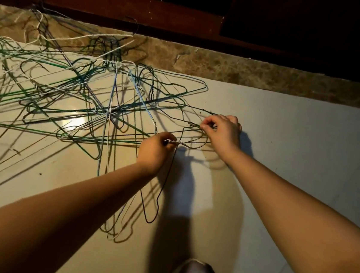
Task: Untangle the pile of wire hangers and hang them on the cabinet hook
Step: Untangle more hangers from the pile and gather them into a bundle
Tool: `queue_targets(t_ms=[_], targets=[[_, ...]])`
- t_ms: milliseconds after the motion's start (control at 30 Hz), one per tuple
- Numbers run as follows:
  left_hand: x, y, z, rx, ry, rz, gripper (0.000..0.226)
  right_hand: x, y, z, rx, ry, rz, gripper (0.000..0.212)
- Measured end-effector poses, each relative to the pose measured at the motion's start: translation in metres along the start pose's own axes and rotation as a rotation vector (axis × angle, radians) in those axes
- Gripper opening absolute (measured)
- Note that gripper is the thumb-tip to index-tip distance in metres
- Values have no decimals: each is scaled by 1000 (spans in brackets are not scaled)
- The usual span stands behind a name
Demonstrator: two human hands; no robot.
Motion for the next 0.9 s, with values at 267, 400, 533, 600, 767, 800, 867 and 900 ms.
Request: queue_targets(t_ms=[267,400,533,600,767,800,867,900], targets=[[9,-19,7,58,72,-108,17,-19,6,-8,-73,-50,263,33],[15,-20,6,44,85,-148,18,-43,13,-5,-155,-177,214,27],[13,-20,6,52,64,-138,19,-52,9,10,-83,-254,265,13],[12,-20,7,51,49,-117,19,-50,10,15,-67,-265,266,11],[9,-21,10,45,36,-99,17,-44,11,25,-64,-247,186,13],[9,-21,9,52,29,-80,17,-42,12,26,-74,-237,183,15],[8,-20,8,50,18,-84,17,-38,17,28,-93,-223,184,16],[9,-19,8,39,20,-105,18,-37,19,28,-96,-222,182,16]])
Point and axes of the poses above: each hand's wrist, its own z-axis towards the middle knuckle, its own y-axis out of the back of the hand, x = y × z, the point moved 9 cm from there along z, towards the middle knuckle, and after that the axes turned 9 degrees about -z, right-handed, at the moved point
